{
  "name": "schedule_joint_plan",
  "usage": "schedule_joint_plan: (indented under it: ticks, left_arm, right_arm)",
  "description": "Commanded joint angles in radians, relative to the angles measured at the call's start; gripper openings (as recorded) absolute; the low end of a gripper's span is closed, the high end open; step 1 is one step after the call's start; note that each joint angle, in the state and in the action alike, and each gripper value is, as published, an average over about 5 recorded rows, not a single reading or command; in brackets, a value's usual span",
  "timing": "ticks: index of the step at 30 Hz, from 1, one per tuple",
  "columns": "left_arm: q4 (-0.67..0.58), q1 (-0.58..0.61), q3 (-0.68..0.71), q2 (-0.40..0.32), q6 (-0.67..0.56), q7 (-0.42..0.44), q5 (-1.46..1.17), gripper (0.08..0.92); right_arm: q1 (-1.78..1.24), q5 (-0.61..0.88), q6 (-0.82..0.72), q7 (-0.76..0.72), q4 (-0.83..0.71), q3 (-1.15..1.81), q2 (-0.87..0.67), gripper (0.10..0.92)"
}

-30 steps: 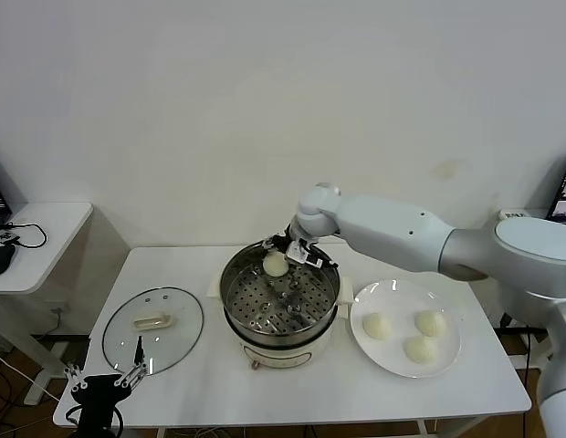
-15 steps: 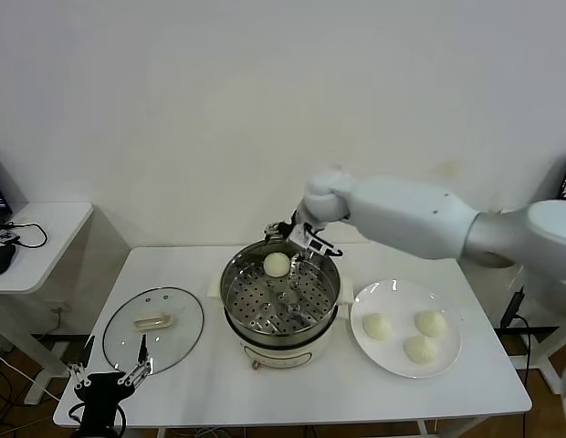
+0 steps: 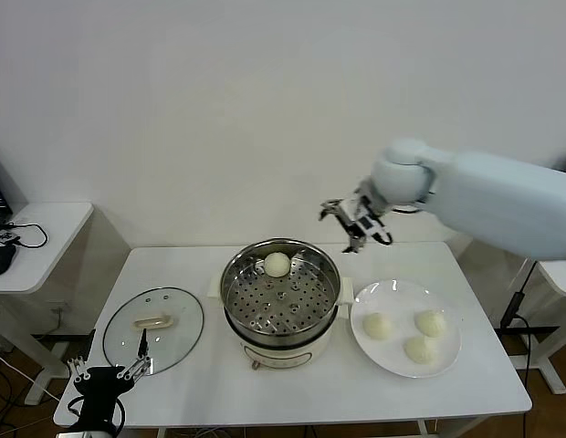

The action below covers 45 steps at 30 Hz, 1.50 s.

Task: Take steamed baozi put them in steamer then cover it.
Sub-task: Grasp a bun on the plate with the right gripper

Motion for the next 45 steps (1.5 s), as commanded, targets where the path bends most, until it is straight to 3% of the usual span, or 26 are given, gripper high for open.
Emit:
schedule_joint_plan:
  ticks: [1, 22, 45]
  left_arm:
    - [0.006, -0.004, -0.002, 0.012, 0.002, 0.0, -0.011, 0.823]
    - [0.032, -0.02, -0.017, 0.0, 0.022, 0.01, -0.016, 0.823]
    - [0.056, -0.025, -0.021, -0.007, 0.022, 0.012, -0.021, 0.823]
  right_arm:
    - [-0.146, -0.021, -0.128, -0.023, 0.114, 0.055, -0.245, 0.823]
    - [-0.674, -0.214, -0.099, -0.008, -0.127, 0.374, -0.06, 0.823]
    - [-0.747, -0.271, -0.089, 0.015, -0.284, 0.402, 0.103, 0.821]
